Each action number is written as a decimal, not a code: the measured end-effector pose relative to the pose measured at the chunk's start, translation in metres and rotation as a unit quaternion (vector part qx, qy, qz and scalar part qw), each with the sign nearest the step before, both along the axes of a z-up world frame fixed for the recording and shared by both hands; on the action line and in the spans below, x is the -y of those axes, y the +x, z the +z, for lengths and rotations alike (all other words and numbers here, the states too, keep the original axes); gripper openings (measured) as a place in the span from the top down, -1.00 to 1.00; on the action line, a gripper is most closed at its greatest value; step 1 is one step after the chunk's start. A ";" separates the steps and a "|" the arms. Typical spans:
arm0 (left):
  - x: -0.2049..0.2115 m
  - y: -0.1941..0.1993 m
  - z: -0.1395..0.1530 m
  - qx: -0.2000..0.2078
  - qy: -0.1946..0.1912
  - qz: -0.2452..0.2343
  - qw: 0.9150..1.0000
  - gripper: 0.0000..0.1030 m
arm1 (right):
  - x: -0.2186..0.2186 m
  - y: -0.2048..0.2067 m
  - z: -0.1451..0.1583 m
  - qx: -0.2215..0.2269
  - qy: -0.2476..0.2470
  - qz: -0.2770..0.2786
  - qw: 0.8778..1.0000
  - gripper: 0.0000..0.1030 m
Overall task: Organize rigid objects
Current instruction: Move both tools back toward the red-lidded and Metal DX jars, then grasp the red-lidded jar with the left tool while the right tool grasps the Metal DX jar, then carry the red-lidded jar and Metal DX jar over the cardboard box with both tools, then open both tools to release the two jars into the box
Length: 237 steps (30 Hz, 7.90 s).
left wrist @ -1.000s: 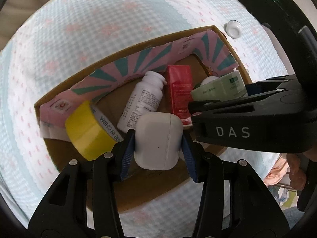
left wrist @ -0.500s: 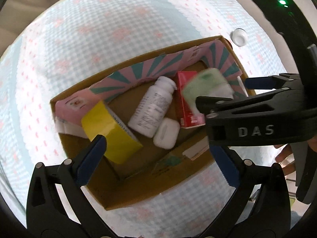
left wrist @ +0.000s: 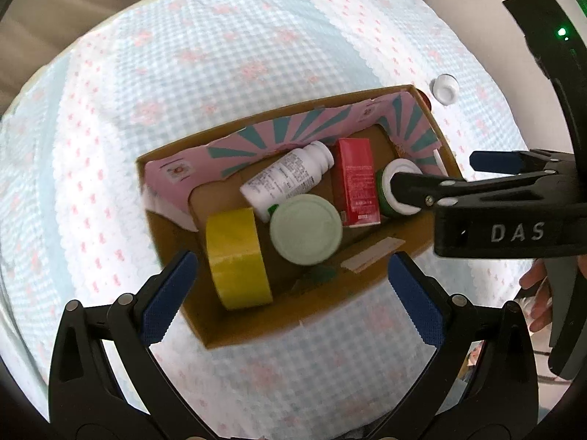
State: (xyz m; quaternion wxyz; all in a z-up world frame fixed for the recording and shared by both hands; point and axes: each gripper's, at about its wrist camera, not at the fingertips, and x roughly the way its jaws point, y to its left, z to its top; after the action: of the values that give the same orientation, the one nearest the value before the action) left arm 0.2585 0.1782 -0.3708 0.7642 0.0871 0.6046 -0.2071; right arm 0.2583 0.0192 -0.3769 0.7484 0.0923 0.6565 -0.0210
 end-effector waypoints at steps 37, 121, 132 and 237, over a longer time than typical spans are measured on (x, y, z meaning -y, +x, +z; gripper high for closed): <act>0.084 -0.125 0.209 0.201 -0.022 0.125 0.971 -1.00 | 0.118 -0.117 0.224 0.206 -0.038 0.035 0.977 -1.00; 0.322 0.073 -0.149 0.113 0.044 0.296 0.948 0.00 | 0.300 0.101 -0.110 0.053 0.049 0.206 0.976 0.06; 0.327 0.050 -0.078 0.140 0.014 0.272 0.952 0.00 | 0.324 0.076 -0.040 0.094 0.038 0.155 0.983 0.07; 0.015 0.064 -0.039 -0.013 0.032 0.039 0.999 -0.99 | 0.055 0.040 -0.025 0.021 0.036 -0.064 0.997 -1.00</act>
State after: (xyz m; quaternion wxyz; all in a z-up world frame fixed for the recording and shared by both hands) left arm 0.3227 0.1628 -0.4102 0.7604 0.0851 0.6238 -0.1592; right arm 0.2979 -0.0362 -0.4024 0.7553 0.1616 0.6337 -0.0435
